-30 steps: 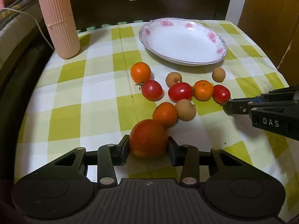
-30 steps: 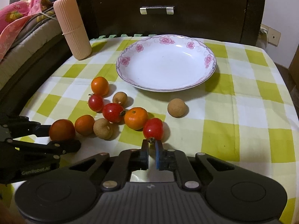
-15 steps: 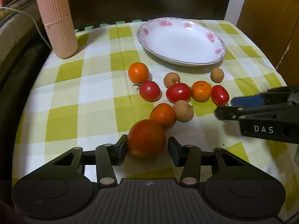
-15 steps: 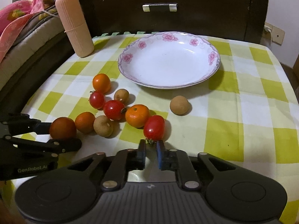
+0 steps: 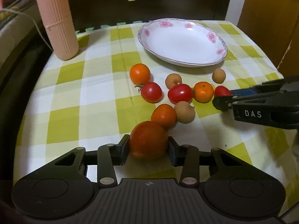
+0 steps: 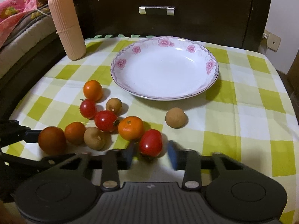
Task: Organize fruits
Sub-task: 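Carry both held tomatoes into the white bowl and open both tools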
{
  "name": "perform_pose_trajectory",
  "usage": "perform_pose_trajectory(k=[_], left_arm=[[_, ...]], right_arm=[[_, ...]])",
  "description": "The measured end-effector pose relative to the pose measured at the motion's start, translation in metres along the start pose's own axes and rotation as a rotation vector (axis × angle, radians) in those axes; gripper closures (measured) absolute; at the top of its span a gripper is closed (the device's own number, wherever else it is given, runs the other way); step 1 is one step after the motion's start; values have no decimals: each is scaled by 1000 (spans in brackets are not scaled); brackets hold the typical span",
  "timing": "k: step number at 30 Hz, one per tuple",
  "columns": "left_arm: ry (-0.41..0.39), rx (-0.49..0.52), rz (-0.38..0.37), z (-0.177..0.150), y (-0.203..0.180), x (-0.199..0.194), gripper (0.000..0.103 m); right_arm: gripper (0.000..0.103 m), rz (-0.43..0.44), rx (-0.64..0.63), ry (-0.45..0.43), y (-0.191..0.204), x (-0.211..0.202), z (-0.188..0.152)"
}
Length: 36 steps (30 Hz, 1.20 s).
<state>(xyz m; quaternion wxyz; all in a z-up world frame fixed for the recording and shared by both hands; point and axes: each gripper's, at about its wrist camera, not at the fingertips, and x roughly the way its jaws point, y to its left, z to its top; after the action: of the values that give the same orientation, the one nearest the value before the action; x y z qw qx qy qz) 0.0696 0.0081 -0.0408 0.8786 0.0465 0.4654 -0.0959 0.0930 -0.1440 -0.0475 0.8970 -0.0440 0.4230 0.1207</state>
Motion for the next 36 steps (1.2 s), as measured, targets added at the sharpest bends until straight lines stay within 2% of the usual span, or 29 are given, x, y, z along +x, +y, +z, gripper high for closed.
perform_pose_trajectory(k=[5,10,17,24,28,36], left_arm=[[6,-11,-5,0,1,-2,54],[25,-83,-41,0,11,-9,54],[-15,-120,-69,8,13,-23,54],[-74,-131,-115,44,5,-19,54],[-126,-93,-124,75,-8,-11,54],[-138,-60,-113,105,-15,17,53]], right_arm=[[78,5,26,17,-2,-2,0],[78,24,35,7,-1,-13,-3],[78,38,68,-37,-4,-28,2],[78,37,81,-71,-7,-27,16],[78,18,88,-102,-14,-26,31],[78,-9,81,-122,-32,-6,59]])
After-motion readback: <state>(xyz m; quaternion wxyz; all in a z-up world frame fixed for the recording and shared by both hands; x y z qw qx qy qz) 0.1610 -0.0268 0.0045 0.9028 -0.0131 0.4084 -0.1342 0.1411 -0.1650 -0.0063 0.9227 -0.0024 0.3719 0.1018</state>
